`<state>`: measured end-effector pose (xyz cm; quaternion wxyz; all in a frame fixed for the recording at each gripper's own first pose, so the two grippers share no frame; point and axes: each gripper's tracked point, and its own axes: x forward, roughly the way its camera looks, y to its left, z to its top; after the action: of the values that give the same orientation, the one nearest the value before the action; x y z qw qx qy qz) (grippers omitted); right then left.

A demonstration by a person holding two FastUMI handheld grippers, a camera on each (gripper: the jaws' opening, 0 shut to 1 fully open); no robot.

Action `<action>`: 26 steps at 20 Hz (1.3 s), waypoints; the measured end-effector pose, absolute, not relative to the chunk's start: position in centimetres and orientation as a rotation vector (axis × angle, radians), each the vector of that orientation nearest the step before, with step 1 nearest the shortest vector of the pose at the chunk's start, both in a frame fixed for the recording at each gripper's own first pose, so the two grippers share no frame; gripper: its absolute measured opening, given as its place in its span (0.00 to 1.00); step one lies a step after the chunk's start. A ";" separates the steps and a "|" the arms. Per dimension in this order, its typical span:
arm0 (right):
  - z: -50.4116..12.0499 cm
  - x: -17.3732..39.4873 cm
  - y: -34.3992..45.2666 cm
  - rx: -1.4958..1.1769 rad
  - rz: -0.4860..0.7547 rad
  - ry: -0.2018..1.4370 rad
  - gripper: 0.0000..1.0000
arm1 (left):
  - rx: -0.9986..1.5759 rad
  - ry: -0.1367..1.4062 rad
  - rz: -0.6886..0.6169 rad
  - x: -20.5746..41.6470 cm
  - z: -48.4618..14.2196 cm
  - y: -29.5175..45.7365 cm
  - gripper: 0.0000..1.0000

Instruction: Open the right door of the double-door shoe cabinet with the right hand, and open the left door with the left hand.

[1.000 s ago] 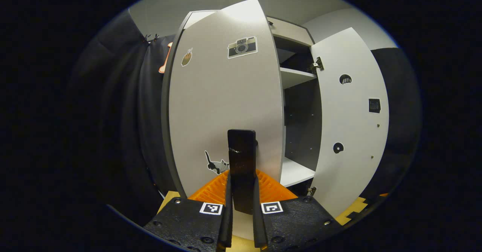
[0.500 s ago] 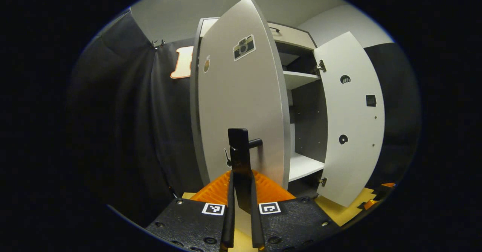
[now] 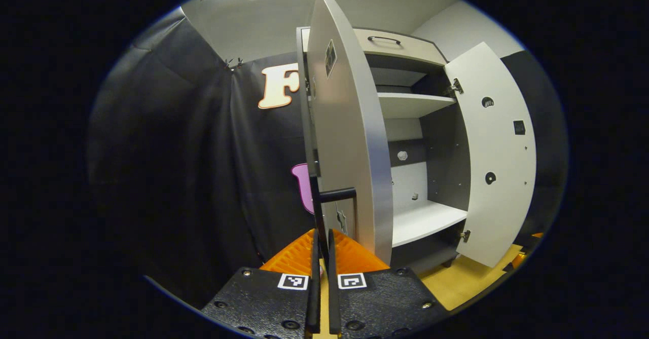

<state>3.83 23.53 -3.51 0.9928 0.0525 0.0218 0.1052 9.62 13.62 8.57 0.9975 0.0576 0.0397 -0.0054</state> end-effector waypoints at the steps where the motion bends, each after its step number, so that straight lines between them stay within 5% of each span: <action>1: -3.6 3.9 23.9 0.104 0.215 0.045 1.00 | 0.093 0.078 -0.014 9.6 8.5 14.4 0.05; 19: -4.1 4.3 24.2 0.102 0.212 0.061 1.00 | -0.009 0.065 -0.037 7.2 9.0 14.0 0.02; 24: -3.6 3.9 24.3 0.100 0.217 0.048 1.00 | -0.023 0.039 0.018 4.0 9.4 13.8 0.38; 25: -3.5 3.8 24.3 0.101 0.217 0.045 1.00 | -0.032 0.030 0.019 3.3 9.5 13.2 0.58; 26: -3.4 3.8 24.3 0.100 0.218 0.043 1.00 | -0.030 0.032 0.027 2.7 9.4 12.9 0.61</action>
<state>3.77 24.29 -3.40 0.9926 0.0499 0.0214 0.1088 2.68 12.92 9.40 0.9997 -0.0148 0.0162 0.0136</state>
